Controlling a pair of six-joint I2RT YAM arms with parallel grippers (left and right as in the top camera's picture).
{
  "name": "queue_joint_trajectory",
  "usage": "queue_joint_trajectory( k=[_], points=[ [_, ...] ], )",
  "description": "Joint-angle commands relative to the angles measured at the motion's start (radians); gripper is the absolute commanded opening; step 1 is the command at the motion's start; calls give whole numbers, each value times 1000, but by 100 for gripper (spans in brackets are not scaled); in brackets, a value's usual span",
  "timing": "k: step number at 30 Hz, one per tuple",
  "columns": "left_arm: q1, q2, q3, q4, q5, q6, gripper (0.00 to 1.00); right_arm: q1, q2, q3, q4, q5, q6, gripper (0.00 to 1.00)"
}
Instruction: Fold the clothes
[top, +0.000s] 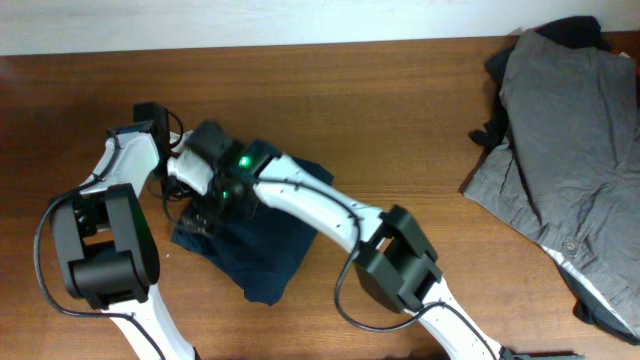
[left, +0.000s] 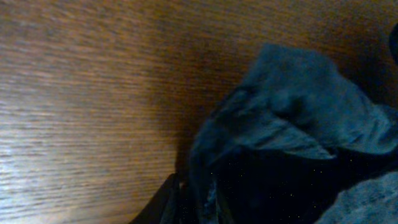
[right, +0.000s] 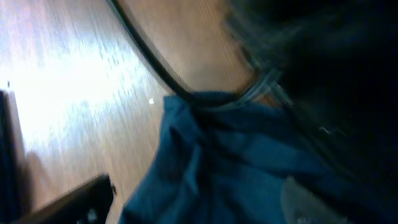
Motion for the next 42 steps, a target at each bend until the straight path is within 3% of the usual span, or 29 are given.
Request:
queue_joint_trajectory(
  k=[1,2,3,5,7,11,14,17,26,27,28,29,33,37,42],
  points=[
    [21,8,92,-23,-11,15,32,-64,-42,164,-101,89,10,96],
    [31,8,122,-27,-12,15,38,-84,-42,219,-170,113,10,96],
    [39,8,150,-33,-11,15,54,-107,-42,262,-233,127,10,96],
    [51,8,188,-54,-11,15,59,-144,-42,301,-321,126,11,96],
    [55,8,232,-108,-10,15,59,-187,-42,310,-398,126,14,95],
    [43,8,336,-377,29,64,54,-270,-40,304,-599,126,-11,95],
    [16,8,317,-493,31,113,53,-288,-40,304,-722,234,-130,99],
    [-28,8,264,-562,32,113,49,-276,-40,288,-730,286,-173,99],
    [-143,8,56,-447,50,103,48,-216,-35,44,-638,421,-259,96],
    [-143,8,39,-425,50,96,48,-207,-35,10,-601,422,-259,94],
    [-143,8,24,-401,50,88,48,-196,-36,-21,-549,441,-257,84],
    [-143,8,19,-391,50,87,48,-191,-35,-35,-520,447,-255,83],
    [-143,8,18,-365,50,86,48,-177,-35,-94,-355,497,-225,59],
    [-143,8,23,-367,50,86,44,-187,-35,-111,-234,608,-96,21],
    [-143,-61,43,-353,40,85,45,-193,-40,-94,-112,623,-63,19]
  ],
)
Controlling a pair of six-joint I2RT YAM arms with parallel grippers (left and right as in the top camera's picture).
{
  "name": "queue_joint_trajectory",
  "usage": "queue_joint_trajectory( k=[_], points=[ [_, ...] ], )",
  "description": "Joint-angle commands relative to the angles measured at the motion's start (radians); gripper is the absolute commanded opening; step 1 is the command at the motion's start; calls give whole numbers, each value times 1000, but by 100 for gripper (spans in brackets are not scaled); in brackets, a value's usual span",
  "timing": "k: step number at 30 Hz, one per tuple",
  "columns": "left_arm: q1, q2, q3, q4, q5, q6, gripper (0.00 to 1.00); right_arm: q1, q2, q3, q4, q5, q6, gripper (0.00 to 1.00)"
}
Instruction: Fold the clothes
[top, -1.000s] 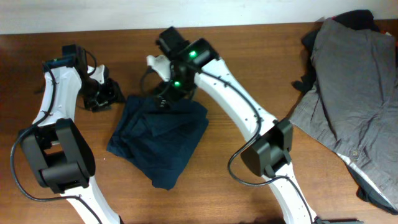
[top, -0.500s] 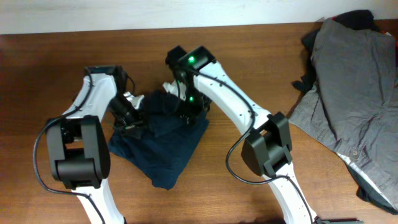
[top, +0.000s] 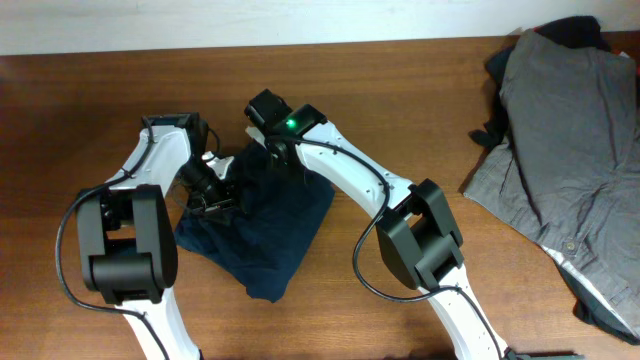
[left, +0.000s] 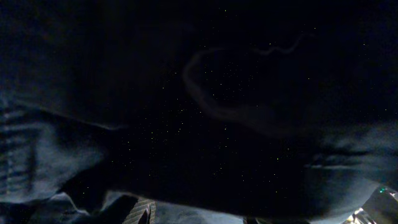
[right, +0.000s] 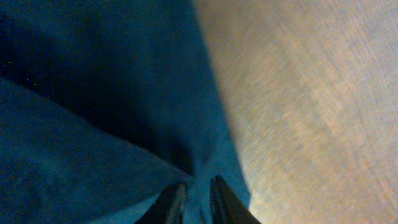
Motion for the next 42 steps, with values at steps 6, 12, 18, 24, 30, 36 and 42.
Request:
queue_joint_trajectory(
  k=[6,12,18,24,30,36,42],
  points=[
    [-4,-71,-5,44,-134,-47,45,-8,-19,10,186,42,72,22],
    [-4,-71,-5,134,-278,-140,45,-18,-52,20,148,114,174,22],
    [-5,-72,-4,208,-390,-187,46,-67,-266,31,43,120,203,33],
    [-2,-72,20,211,-313,-151,80,-126,-354,31,-74,105,216,36],
    [2,-77,60,185,-238,-12,82,-146,-346,29,-105,70,237,36],
    [11,-75,71,204,-329,21,99,-146,-346,29,-153,26,237,36],
    [13,-58,71,188,-242,70,99,-155,-344,29,-274,-163,194,41]
  ],
)
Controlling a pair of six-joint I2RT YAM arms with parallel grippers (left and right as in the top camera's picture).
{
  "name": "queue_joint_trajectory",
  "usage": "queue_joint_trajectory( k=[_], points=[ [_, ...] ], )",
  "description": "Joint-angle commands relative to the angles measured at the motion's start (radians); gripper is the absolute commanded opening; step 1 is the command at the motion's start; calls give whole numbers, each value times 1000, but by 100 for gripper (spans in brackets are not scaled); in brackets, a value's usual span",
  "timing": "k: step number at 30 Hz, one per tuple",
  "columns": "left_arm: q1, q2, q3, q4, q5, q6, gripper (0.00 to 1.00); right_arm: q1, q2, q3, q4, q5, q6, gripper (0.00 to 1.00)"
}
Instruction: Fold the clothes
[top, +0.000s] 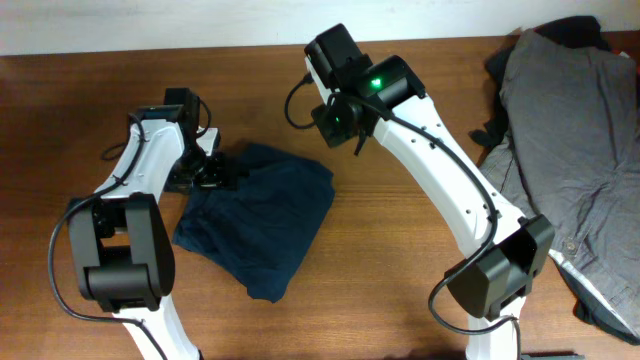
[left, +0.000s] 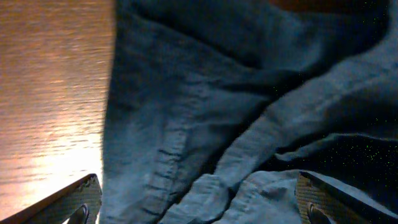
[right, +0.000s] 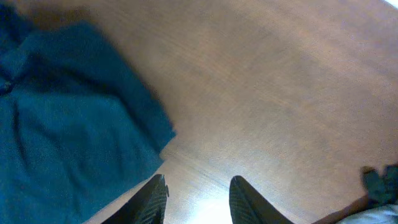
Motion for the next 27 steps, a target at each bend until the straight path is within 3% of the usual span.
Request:
queue_joint_trajectory(
  k=[1,4,10,17,18,19,20,22,23,27],
  points=[
    [6,-12,13,-13,45,44,99,-15,11,0,-34,-128,-61,43],
    [6,-9,12,-9,45,44,99,-16,11,0,-105,-241,-160,46],
    [6,64,4,9,120,93,99,-14,11,0,-134,-248,-164,46],
    [6,166,4,24,97,98,95,-14,11,0,-135,-248,-164,45],
    [6,166,4,24,98,111,89,-14,11,0,-135,-248,-164,45],
    [6,166,4,24,98,123,66,-14,11,0,-135,-248,-164,45],
    [6,166,4,24,98,124,55,-14,11,0,-135,-248,-163,45],
    [6,166,6,24,97,138,12,-14,11,0,-137,-248,-161,45],
    [6,166,8,24,95,141,2,-14,11,0,-137,-248,-161,45],
    [16,151,59,1,16,140,0,-14,11,0,-137,-248,-161,44]
  ],
)
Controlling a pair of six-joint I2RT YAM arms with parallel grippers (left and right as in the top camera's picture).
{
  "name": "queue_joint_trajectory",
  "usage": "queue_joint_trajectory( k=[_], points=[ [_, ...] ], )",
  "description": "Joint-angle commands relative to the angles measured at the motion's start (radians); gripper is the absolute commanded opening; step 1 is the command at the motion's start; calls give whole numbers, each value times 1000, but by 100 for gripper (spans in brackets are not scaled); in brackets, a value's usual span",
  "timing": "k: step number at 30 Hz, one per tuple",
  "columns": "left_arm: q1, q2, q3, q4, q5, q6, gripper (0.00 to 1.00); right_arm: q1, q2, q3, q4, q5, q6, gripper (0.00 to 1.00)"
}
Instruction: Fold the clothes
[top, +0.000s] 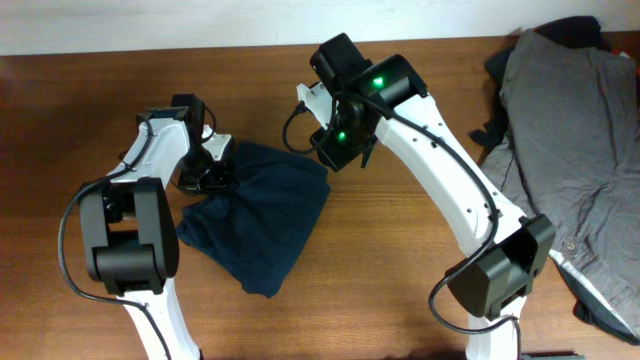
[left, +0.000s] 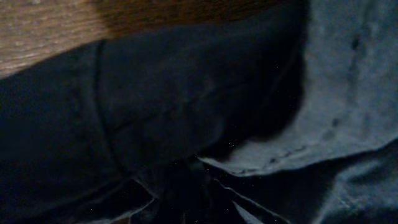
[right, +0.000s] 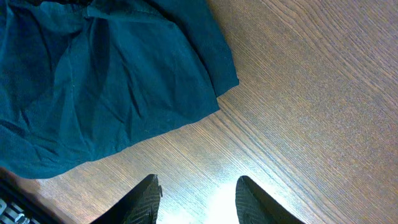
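Observation:
A dark blue garment (top: 255, 215) lies crumpled and partly folded on the wooden table, left of centre. My left gripper (top: 205, 172) sits at its upper left edge. In the left wrist view dark cloth (left: 186, 112) fills the frame and its creases run together at the left gripper (left: 186, 205), which is shut on the cloth. My right gripper (top: 335, 155) hovers open over bare wood just right of the garment's upper right corner (right: 217, 81). Its fingers (right: 146, 199) hold nothing.
A heap of grey and dark clothes (top: 570, 150) covers the right end of the table (top: 420, 290). The table's far edge meets a white wall at the top. Both arms' white links cross above the table around the garment.
My left gripper was open over the garment's left hem and is now shut in the cloth. My right gripper, still open, now sits lower and closer to the garment's right corner.
Both grippers were first at the garment's left part, the right arm reaching across it. Then the right gripper was nearly shut at the top edge and the left buried in cloth. Later both were open, the right clear over bare wood. Now the left is shut on the cloth.

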Motion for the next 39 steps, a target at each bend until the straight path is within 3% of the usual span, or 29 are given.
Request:
queue_joint_trajectory(
  k=[1,8,12,17,22,28,31,36,39],
  points=[
    [16,35,58,-19,-135,11,0,-7,11,0,-4,-13,-7,45],
    [87,-26,454,-198,-586,10,0,-7,11,0,-4,-13,-7,44],
    [126,-29,740,-281,-609,10,0,-7,11,0,-3,-13,-7,44],
    [76,-29,945,-365,-448,10,0,-7,11,0,-3,-12,-7,44],
    [-47,-26,886,-402,-357,10,0,-8,11,0,-4,-12,-7,44],
    [-172,-26,613,-349,-344,10,0,-9,11,1,-23,-4,-7,43],
    [-208,-26,503,-302,-349,10,0,-21,11,1,-37,-5,-6,35],
    [-193,-34,496,-287,-453,10,0,-72,8,2,-40,0,46,35],
    [-129,-46,520,-280,-644,9,0,-129,2,2,-41,-2,73,35]
  ],
)
